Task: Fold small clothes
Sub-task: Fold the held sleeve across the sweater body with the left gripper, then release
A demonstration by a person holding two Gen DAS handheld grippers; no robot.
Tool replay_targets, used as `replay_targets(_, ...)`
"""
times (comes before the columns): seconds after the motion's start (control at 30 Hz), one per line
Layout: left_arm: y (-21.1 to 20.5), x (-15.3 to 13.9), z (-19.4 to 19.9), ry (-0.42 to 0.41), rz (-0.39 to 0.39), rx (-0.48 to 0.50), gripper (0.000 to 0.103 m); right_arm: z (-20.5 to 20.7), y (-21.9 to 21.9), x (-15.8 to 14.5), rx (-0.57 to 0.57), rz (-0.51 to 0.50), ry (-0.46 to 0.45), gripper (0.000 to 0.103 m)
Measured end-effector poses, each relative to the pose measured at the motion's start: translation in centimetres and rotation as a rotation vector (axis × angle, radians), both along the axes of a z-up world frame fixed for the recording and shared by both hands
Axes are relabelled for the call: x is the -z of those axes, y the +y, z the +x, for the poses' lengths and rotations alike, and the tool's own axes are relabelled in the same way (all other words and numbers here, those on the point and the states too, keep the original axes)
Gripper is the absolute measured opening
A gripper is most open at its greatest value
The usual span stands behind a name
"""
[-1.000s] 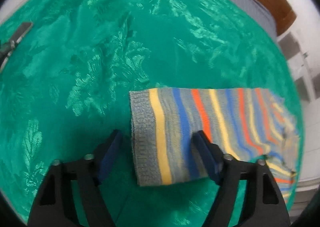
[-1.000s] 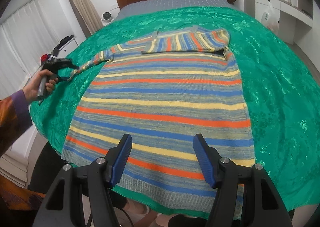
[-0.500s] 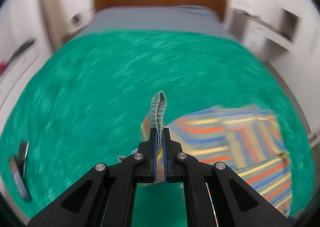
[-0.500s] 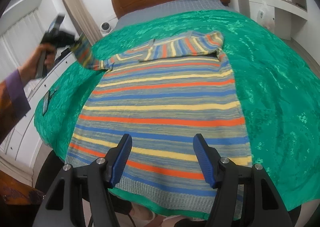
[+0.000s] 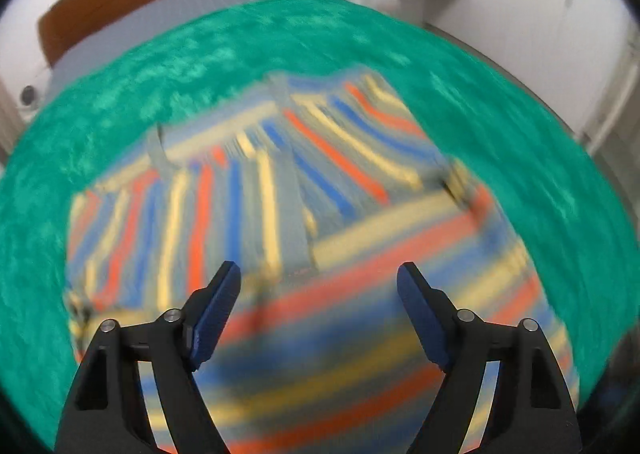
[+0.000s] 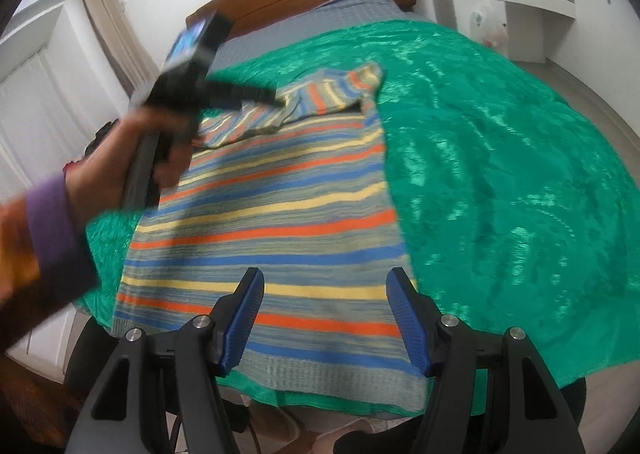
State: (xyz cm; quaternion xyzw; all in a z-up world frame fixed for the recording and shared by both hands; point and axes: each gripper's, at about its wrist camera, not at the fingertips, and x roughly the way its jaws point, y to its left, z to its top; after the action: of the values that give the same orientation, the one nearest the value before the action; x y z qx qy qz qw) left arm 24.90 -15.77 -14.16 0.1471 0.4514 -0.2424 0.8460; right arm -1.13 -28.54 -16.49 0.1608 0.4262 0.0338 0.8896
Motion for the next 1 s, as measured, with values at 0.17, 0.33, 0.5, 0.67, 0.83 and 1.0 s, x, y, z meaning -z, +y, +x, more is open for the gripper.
replay_targets(0.17,9.4,-0.9,-1.5,-0.042,-0.031,-0.085,0.083,-0.1,-0.5,1.1,0.006,0.008,0.028,0.063)
replay_targets(0.33,18.9,0.4,4.0,-0.005,0.0,-0.298,0.078,0.7,0.2,1.6,-0.005,0.024,0.047,0.063)
replay_targets(0.5,18.5,1.8,7.8,-0.054,0.005,-0.318,0.066,1.4,1.6,0.5,-0.044,-0.005,0.031,0.063)
replay_targets(0.67,20.3,4.2,8.1,-0.069,-0.054,-0.499,0.004,1.2,1.8,-0.3,-0.046,-0.039,0.03,0.063)
replay_targets(0.83,20.9,4.1,6.9,-0.05,-0.096,-0.511,0.011,1.2,1.5,0.5,-0.054,-0.048,0.058,0.064)
replay_targets(1.0,22.6,2.9,4.6,-0.028,-0.11,-0.537,0.068,1.5,1.5,0.3,-0.047,-0.029,0.022,0.064)
